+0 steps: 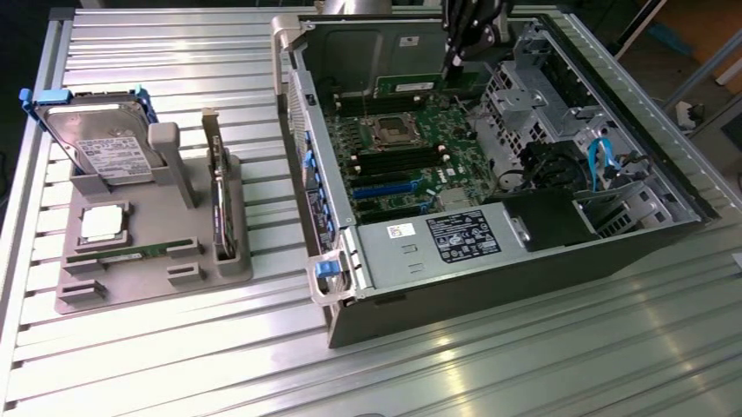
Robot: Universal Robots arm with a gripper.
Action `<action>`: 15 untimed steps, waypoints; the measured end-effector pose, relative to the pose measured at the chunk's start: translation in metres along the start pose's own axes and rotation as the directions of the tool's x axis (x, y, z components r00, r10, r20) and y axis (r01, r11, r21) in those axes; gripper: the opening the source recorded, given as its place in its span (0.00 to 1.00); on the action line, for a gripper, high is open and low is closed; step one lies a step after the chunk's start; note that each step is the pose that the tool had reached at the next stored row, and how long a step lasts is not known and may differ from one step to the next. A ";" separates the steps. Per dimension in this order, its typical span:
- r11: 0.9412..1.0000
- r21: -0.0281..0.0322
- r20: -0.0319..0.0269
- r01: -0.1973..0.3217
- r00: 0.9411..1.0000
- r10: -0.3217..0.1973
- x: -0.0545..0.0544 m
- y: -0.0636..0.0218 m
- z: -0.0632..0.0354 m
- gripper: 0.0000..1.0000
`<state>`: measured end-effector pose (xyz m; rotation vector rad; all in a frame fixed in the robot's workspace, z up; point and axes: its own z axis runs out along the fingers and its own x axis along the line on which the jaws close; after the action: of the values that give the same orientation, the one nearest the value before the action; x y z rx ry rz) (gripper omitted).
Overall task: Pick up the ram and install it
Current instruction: 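Insert the ram into the slot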
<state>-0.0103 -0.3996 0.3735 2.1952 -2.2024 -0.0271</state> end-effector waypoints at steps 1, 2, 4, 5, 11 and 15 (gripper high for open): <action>1.000 0.000 0.000 0.000 1.000 0.000 0.000 -0.0002 0.0011 0.12; 1.000 0.000 0.000 0.000 1.000 0.000 0.000 -0.0003 0.0030 0.12; 1.000 0.000 0.000 0.000 1.000 0.000 0.000 -0.0006 0.0064 0.12; 1.000 0.000 0.000 0.000 1.000 0.000 0.000 -0.0007 0.0080 0.12; 1.000 0.000 0.000 0.000 1.000 0.000 0.000 -0.0010 0.0180 0.12; 1.000 0.000 0.000 0.000 1.000 0.000 0.000 -0.0013 0.0250 0.12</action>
<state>-0.0099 -0.3995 0.3485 2.1950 -2.2024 -0.0269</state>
